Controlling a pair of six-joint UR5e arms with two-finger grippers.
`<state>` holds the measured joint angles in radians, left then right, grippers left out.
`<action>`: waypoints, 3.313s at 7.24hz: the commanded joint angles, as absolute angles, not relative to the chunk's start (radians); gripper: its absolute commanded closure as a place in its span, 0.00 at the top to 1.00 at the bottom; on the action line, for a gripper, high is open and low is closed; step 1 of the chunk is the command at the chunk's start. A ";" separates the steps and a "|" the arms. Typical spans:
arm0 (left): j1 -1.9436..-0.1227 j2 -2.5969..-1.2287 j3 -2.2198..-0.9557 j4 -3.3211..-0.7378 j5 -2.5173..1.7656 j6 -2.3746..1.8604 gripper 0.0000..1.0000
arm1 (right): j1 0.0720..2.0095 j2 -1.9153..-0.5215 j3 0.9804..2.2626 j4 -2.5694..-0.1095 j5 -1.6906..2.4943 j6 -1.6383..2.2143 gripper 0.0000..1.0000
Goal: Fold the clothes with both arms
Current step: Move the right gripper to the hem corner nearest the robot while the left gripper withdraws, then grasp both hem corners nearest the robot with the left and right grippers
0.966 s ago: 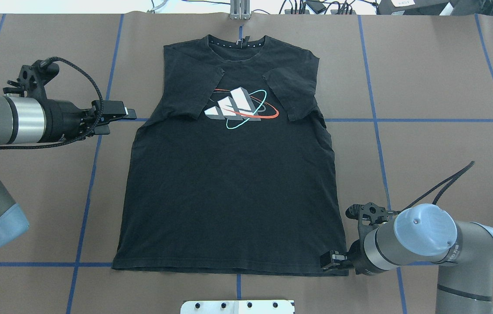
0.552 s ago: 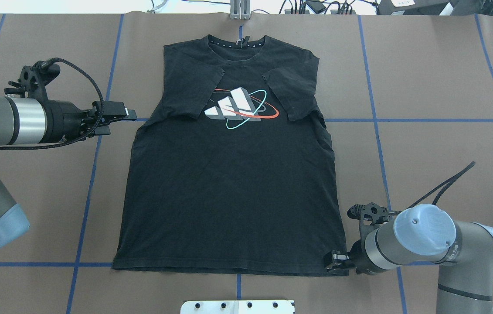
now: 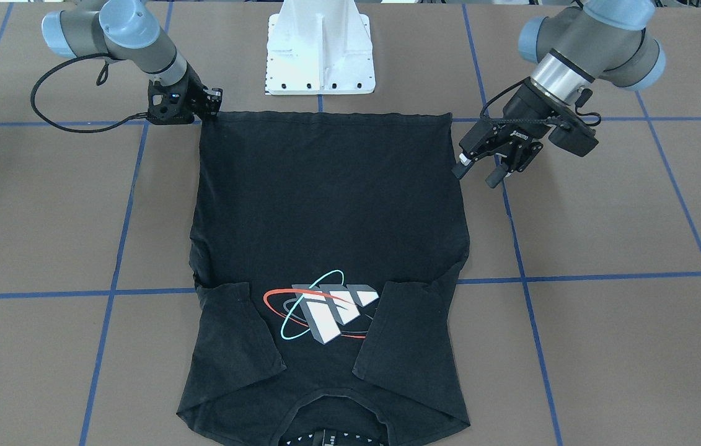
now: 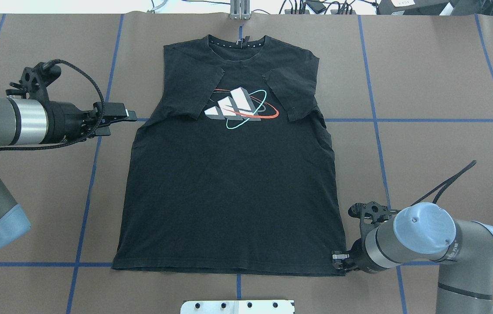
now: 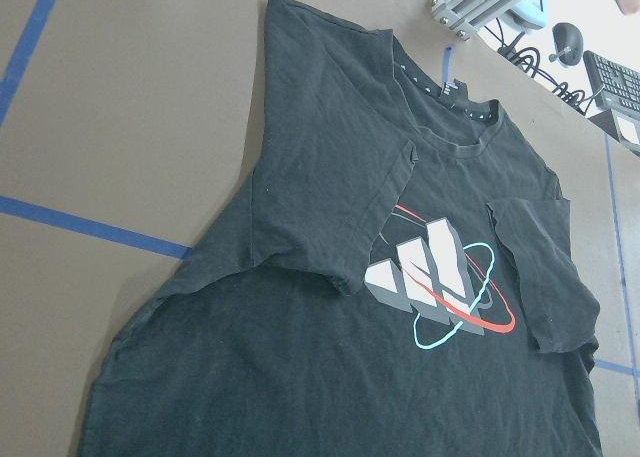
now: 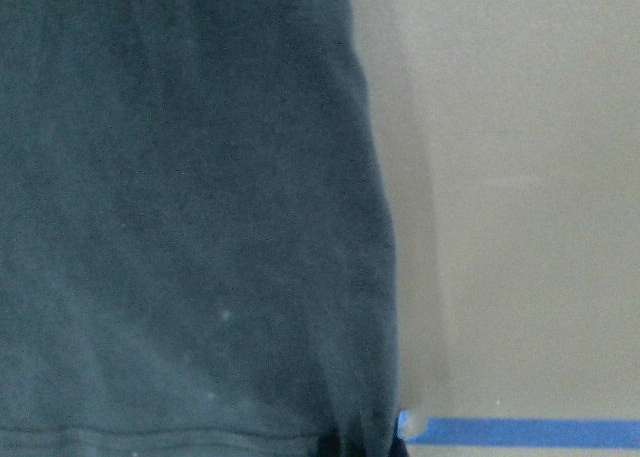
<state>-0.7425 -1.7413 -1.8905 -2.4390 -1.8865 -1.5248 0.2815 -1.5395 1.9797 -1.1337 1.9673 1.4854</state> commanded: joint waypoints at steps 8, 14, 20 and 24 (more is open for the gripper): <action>-0.518 -1.493 -2.010 -2.442 -1.870 -1.593 0.98 | 0.287 -1.519 2.109 -1.132 1.980 1.536 0.00; -0.255 -1.474 -1.993 -2.383 -1.755 -1.750 0.96 | 0.288 -1.491 2.143 -1.132 1.979 1.537 0.00; -0.244 -1.496 -1.988 -2.318 -1.755 -1.750 0.87 | 0.293 -1.491 2.149 -1.132 1.980 1.537 0.00; -0.229 -1.497 -1.979 -2.318 -1.756 -1.750 0.85 | 0.296 -1.491 2.151 -1.132 1.982 1.537 0.00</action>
